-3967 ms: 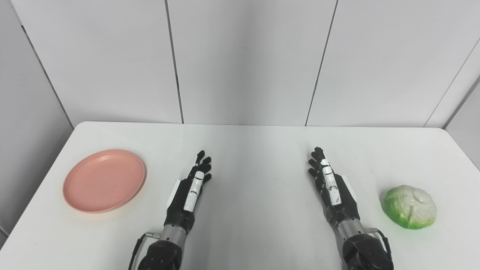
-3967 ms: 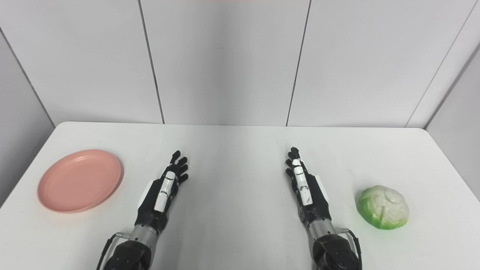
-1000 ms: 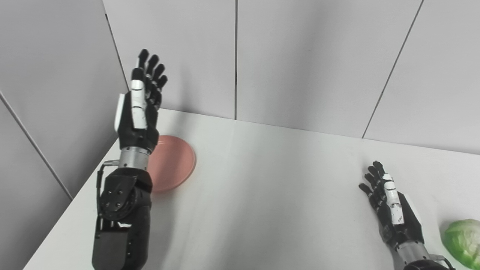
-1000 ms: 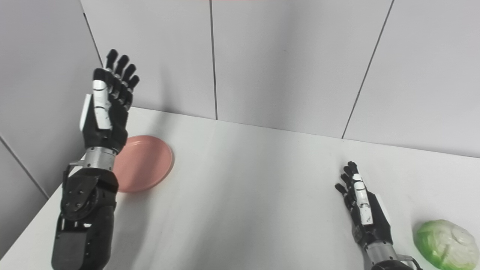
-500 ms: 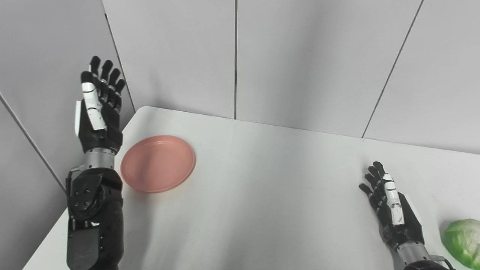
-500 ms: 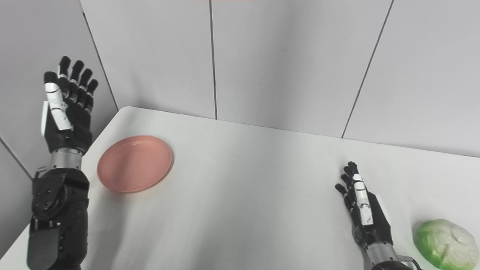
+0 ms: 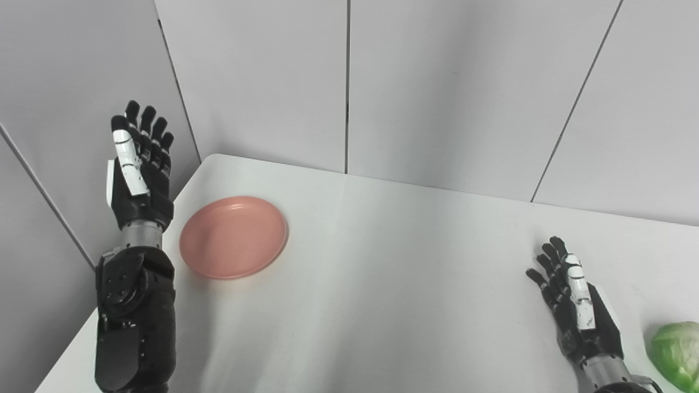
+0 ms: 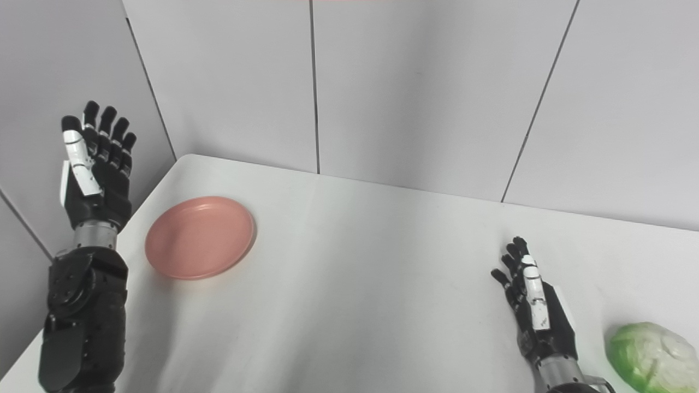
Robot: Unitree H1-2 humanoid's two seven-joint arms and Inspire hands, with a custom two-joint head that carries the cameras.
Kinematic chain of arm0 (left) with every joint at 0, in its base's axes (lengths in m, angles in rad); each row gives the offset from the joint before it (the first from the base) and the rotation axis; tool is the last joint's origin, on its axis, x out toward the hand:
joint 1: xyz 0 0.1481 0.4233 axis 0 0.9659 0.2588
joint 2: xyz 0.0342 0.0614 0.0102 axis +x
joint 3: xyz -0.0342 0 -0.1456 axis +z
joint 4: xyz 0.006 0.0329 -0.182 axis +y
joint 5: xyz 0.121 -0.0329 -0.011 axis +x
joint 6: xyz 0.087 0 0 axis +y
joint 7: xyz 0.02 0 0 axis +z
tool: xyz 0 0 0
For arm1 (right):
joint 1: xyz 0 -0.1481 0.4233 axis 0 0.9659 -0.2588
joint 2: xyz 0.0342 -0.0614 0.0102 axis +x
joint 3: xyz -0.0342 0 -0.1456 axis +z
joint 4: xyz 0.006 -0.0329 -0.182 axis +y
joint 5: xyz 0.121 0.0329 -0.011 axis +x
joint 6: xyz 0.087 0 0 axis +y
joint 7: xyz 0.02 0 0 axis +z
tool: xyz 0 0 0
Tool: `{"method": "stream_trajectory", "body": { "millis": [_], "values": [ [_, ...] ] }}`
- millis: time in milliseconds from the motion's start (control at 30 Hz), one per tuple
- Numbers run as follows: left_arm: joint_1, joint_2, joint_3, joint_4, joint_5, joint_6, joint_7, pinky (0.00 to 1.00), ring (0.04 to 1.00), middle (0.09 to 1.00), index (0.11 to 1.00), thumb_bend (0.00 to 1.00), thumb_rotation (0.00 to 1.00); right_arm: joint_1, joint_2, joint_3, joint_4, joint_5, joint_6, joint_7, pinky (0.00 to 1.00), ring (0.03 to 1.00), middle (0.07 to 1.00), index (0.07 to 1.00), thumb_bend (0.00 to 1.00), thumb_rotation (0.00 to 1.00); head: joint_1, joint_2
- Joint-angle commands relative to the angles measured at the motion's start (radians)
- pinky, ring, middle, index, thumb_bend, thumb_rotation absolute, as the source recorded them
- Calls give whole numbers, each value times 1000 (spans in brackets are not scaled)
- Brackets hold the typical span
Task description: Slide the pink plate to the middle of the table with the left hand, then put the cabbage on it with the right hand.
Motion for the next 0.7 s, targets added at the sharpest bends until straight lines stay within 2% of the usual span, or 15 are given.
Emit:
{"method": "stream_trajectory", "body": {
  "millis": [0, 133, 267, 567, 667],
  "values": [
    [-28, 32, 2, -3, -4, -27, 1, 991, 981, 984, 990, 667, 1000, -2, -6, 0, -24, -3, 23, 0, 1000, 1000, 1000, 1000, 113, 1000, -1, 1],
    [-32, 32, 5, 35, -5, -30, 5, 988, 979, 980, 984, 658, 1000, 2, -14, 7, -33, -19, 16, 4, 1000, 1000, 1000, 1000, 91, 1000, 0, 1],
    [-38, 35, 8, 79, -11, -42, 2, 990, 983, 985, 982, 659, 1000, 6, -6, 3, -59, -2, 58, -1, 1000, 1000, 1000, 1000, 77, 1000, 2, 0],
    [-45, 46, 25, 154, -39, -53, -5, 1000, 990, 991, 987, 667, 1000, 4, -4, -1, -44, -12, 34, -8, 1000, 1000, 1000, 1000, 91, 1000, 4, 0],
    [-45, 50, 32, 170, -51, -54, -6, 1000, 996, 999, 997, 664, 1000, 6, -1, -1, -54, -7, 48, -11, 1000, 1000, 1000, 1000, 92, 1000, 2, 1]
  ]
}}
